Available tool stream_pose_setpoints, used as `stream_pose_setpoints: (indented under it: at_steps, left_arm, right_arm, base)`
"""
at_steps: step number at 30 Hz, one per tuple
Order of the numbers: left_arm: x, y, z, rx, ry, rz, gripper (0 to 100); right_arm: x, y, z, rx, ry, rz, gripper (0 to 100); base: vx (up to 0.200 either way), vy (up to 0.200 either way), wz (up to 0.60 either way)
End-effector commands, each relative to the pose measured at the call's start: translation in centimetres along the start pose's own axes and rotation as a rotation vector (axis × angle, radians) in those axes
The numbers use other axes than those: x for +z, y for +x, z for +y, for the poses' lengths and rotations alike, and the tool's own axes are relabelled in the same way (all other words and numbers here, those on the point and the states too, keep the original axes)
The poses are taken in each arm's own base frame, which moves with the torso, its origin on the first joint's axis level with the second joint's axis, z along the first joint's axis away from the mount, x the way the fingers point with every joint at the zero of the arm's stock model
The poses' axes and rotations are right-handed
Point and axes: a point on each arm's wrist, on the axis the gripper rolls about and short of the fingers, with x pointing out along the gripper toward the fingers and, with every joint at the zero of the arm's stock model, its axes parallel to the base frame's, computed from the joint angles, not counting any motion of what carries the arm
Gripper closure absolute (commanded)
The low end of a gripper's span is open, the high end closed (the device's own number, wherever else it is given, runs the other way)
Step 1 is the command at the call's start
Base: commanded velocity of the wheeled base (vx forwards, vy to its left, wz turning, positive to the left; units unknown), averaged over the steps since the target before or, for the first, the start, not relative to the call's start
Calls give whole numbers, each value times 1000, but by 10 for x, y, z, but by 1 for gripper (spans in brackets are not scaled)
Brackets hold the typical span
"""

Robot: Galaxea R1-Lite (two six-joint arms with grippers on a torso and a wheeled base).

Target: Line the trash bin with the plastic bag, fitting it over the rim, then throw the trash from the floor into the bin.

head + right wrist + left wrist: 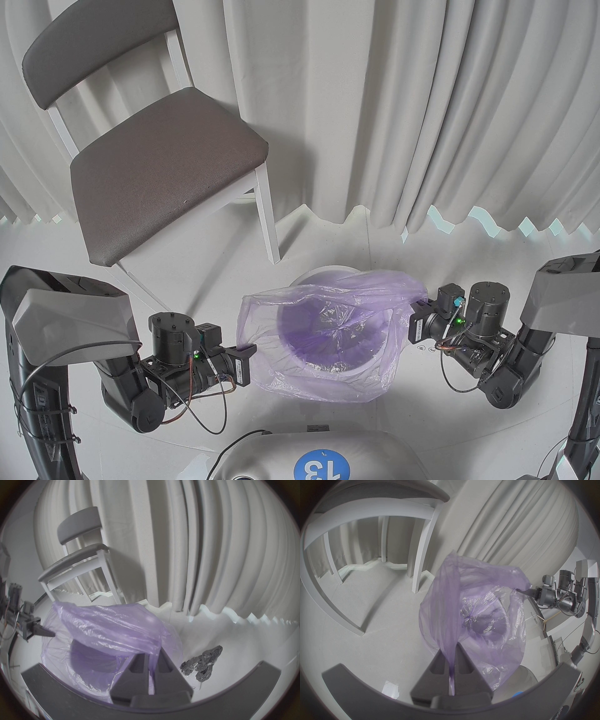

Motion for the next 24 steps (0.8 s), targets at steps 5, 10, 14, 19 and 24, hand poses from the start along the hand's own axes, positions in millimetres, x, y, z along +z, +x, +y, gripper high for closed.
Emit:
stream_pose_setpoints:
  at_steps: [5, 10, 14, 19, 24]
  left_arm:
    - [-5, 5, 0, -3, -1, 16, 100]
    - [-5, 5, 0, -5, 0, 12, 100]
    - [-4, 4, -1, -7, 1, 11, 100]
    - [-3, 4, -1, -8, 1, 6, 100]
    - [11, -6, 4, 11, -1, -38, 100]
  right_arm:
    - [-19, -6, 2, 60, -39, 59, 100]
    - [-23, -6, 3, 66, -43, 100, 100]
    - [-26, -7, 3, 69, -46, 129, 100]
    - [-24, -6, 4, 69, -39, 143, 100]
    - [-23, 1, 15, 94, 25, 131, 100]
  base:
    - [0, 0, 0]
    - [0, 0, 0]
    - [0, 0, 0]
    - [0, 0, 0]
    - [0, 0, 0]
